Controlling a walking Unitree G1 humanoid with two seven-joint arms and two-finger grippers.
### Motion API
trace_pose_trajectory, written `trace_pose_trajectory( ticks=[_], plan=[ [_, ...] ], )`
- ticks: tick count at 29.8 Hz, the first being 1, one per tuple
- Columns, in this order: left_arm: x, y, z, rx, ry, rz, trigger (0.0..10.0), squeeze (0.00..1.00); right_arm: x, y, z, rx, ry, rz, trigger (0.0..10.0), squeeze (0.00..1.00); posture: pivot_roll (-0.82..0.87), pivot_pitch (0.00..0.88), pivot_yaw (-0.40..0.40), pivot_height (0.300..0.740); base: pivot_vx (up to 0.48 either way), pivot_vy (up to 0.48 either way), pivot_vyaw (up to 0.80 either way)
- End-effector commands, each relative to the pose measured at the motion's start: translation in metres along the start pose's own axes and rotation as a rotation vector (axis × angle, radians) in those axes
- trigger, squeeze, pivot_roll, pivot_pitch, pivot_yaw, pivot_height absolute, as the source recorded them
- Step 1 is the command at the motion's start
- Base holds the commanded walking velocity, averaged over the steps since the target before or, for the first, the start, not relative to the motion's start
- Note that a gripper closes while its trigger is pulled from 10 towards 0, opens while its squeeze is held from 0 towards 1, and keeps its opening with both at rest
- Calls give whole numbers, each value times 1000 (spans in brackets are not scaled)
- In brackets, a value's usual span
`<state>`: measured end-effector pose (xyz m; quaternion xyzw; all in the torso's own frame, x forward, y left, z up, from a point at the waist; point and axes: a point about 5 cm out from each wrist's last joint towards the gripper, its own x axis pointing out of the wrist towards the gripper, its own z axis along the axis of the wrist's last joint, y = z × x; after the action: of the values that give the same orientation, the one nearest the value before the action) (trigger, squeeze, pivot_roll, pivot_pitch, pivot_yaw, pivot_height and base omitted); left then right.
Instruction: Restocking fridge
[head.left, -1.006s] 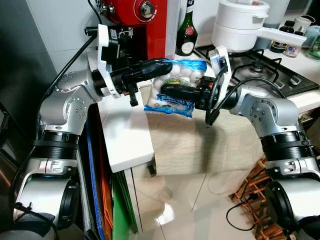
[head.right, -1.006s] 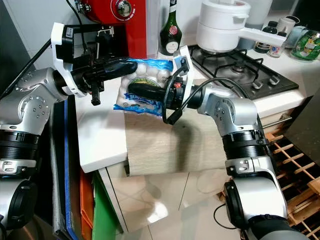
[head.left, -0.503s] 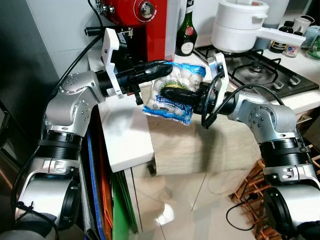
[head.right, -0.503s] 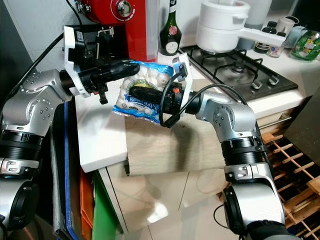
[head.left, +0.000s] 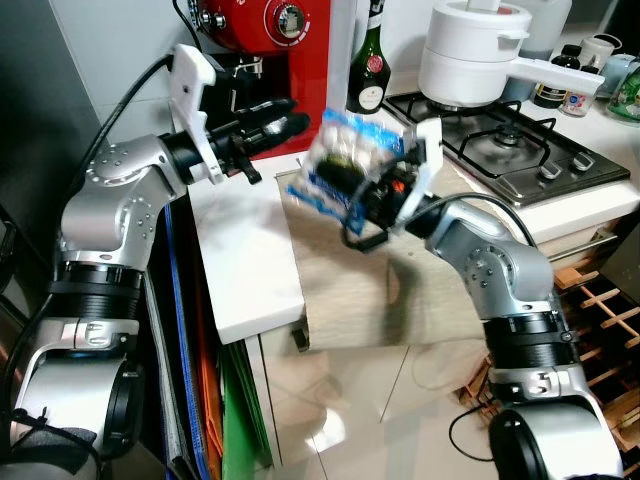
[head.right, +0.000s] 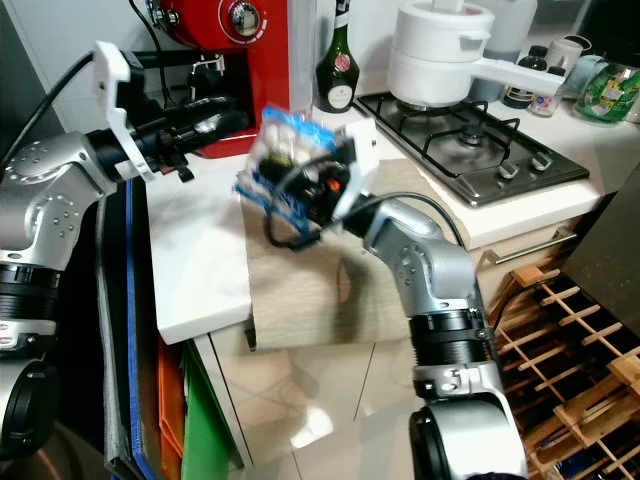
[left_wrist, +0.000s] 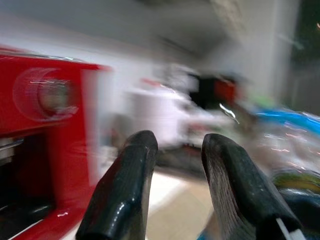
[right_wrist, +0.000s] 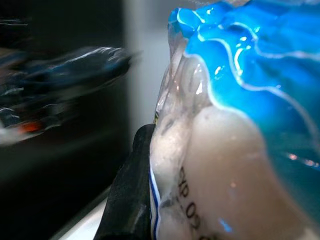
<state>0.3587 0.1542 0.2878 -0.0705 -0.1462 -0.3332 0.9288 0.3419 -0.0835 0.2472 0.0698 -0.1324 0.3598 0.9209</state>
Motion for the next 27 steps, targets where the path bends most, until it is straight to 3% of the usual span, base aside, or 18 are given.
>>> trace_pose_trajectory(
  ticks=[1, 5, 7, 8, 11, 12, 13, 14, 16, 18, 22, 27],
  plan=[
    [-10, -6, -27, 51, 77, 216, 10000, 1000, -8, -3, -1, -205, -64, -220, 0, 0, -106, 0, 12, 740, 0, 0, 0],
    [-38, -17, -52, 144, 98, 376, 10000, 1000, -37, -11, -16, -431, -82, -447, 0, 0, -84, 0, 1, 740, 0, 0, 0],
    [-49, -27, -59, 136, 96, 416, 10000, 1000, -52, -17, -25, -513, -48, -527, 0, 0, -66, 0, -12, 740, 0, 0, 0],
    [-54, -31, -61, 183, 102, 439, 10000, 0, -60, -21, -28, -549, -37, -565, 0, 0, -43, 0, -28, 740, 0, 0, 0],
    [-65, -39, -62, 211, 72, 512, 10000, 0, -74, -32, -31, -626, -28, -672, 0, 0, -26, 0, -44, 740, 0, 0, 0],
    [-82, -44, -65, 277, 58, 580, 10000, 0, -84, -35, -37, -664, -20, -729, 0, 0, -10, 0, -54, 740, 0, 0, 0],
    [-82, -44, -65, 277, 58, 580, 10000, 0, -84, -35, -37, -664, -20, -729, 0, 0, -10, 0, -54, 740, 0, 0, 0],
    [-93, -44, -69, 305, 76, 626, 10000, 0, -88, -32, -43, -668, -15, -728, 0, 0, -9, 0, -55, 740, 0, 0, 0],
    [-111, -45, -80, 261, 116, 690, 10000, 0, -95, -25, -56, -657, 19, -694, 0, 0, 0, 0, -63, 740, 0, 0, 0],
    [-118, -45, -86, 254, 141, 715, 10000, 0, -99, -23, -64, -625, 44, -684, 0, 0, 3, 0, -67, 740, 0, 0, 0],
    [-108, -37, -84, 283, 131, 725, 10000, 0, -86, -28, -68, -507, 53, -677, 0, 0, -14, 0, -58, 740, 0, 0, 0],
    [-100, -37, -87, 281, 132, 712, 10000, 0, -74, -26, -72, -455, 50, -642, 0, 0, -33, 0, -45, 740, -256, 0, 0]
  ],
)
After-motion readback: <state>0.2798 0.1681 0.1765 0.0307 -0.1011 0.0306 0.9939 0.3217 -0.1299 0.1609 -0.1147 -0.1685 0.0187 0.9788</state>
